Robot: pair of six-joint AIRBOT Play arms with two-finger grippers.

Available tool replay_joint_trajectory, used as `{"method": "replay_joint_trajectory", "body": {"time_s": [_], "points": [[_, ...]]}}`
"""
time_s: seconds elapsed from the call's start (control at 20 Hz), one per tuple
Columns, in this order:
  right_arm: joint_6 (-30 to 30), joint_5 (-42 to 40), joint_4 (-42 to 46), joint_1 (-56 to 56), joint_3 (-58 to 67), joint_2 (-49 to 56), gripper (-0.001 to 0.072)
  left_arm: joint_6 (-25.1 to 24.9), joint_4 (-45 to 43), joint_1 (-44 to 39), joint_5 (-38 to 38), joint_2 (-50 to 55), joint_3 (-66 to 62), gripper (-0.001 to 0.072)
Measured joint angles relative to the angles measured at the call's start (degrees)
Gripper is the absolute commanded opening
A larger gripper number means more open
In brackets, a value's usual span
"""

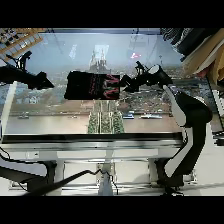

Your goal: Fold the clothes and pants, and hang the long-sleeved shirts on hangers.

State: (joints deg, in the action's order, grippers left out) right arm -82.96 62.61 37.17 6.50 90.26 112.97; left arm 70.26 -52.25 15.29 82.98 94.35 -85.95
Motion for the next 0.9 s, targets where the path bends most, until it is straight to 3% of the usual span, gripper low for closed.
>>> {"method": "replay_joint_trajectory", "body": {"time_s": [0.05, 0.1, 0.15, 0.2, 0.35, 0.45, 0.65, 0.9], "points": [[1.0, 0.0, -2.9, 0.1, 0.9, 1.6, 0.0549, 0.0, 0.0, -0.2, 0.5, 0.0, 0.0, 0.0010], [1.7, -0.2, -5.0, 0.5, 2.1, 2.9, 0.0440, 0.0, 0.0, -0.4, 1.0, 0.0, 0.0, 0.0010], [2.1, -0.5, -6.4, 1.1, 3.8, 4.5, 0.0204, 0.0, 0.0, -0.7, 1.3, 0.0, 0.0, 0.0010], [2.1, -0.5, -7.4, 1.7, 5.4, 5.7, 0.0015, 0.0, 0.0, -0.9, 1.3, 0.0, 0.0, 0.0010], [0.7, -2.7, -8.3, 2.7, 10.1, 6.8, 0.0008, 0.0, 0.0, -1.8, 2.5, 0.0, 0.0, 0.0010], [-2.6, -3.5, -3.9, 2.2, 12.1, 4.4, 0.0008, 0.0, 0.0, -2.1, 4.1, 0.0, 0.0, 0.0010], [-11.6, -0.2, 10.5, -3.4, 13.6, -6.9, 0.0008, 0.0, 0.0, -2.4, 7.5, 0.0, 0.0, 0.0010], [-19.4, 8.5, 21.4, -18.1, 14.1, -23.4, 0.0007, -0.2, 0.0, -2.4, 9.8, 0.0, 0.0, 0.0010]]}}
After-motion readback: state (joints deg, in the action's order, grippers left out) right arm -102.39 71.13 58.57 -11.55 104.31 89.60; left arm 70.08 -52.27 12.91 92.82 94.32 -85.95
